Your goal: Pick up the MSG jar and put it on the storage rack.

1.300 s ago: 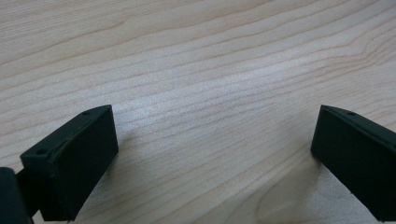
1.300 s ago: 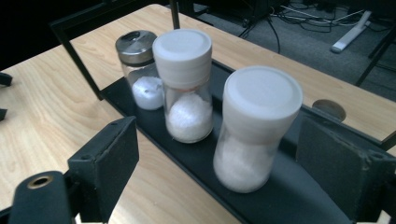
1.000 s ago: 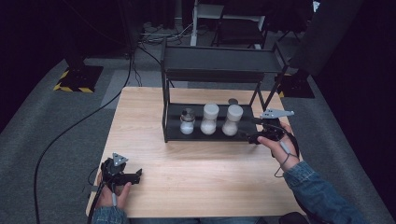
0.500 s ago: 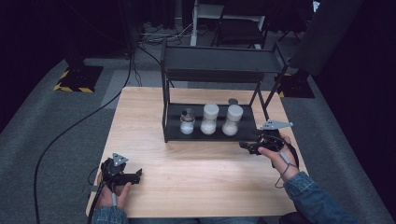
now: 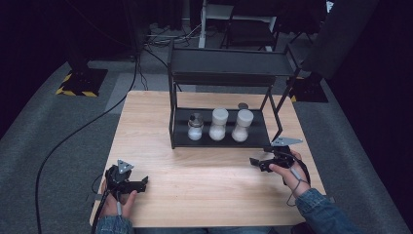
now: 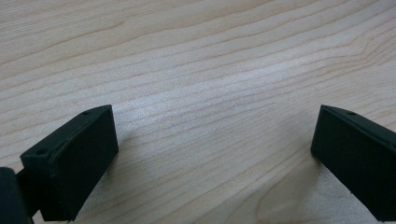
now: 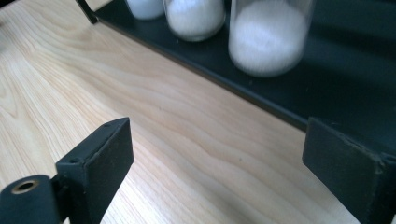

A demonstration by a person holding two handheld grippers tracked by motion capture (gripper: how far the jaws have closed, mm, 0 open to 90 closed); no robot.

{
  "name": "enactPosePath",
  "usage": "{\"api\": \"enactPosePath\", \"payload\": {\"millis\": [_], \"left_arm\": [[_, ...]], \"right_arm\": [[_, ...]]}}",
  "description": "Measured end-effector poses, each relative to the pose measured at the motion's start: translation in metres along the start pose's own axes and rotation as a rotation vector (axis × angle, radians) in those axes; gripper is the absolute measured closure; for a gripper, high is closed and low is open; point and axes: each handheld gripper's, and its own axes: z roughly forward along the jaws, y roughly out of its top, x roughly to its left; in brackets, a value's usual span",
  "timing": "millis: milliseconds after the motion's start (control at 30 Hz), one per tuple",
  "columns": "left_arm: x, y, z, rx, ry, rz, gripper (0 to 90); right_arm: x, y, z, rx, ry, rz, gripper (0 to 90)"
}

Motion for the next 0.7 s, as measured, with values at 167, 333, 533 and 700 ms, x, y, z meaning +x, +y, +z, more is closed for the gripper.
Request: {"api": "enactPosePath", "payload": {"millis": [167, 333, 533, 700], "left_arm": [[0.000, 0.000, 0.000, 0.000, 0.000, -0.001, 0.6], [0.000, 0.000, 0.000, -0.001, 0.000, -0.001, 0.6], [0.000, 0.000, 0.000, 0.000, 0.001, -0.001, 0.6], [0.000, 0.000, 0.000, -0.001, 0.000, -0.001, 0.6]], "right_arm": [[0.000, -0.009, 0.005, 0.013, 0.001, 0.012, 8.5], [0.000, -0.017, 0.010, 0.034, 0.001, 0.023, 8.5], [0.003, -0.023, 0.014, 0.063, -0.019, 0.007, 8.5], [0.008, -0.027, 0.018, 0.092, -0.053, -0.026, 8.4]]}}
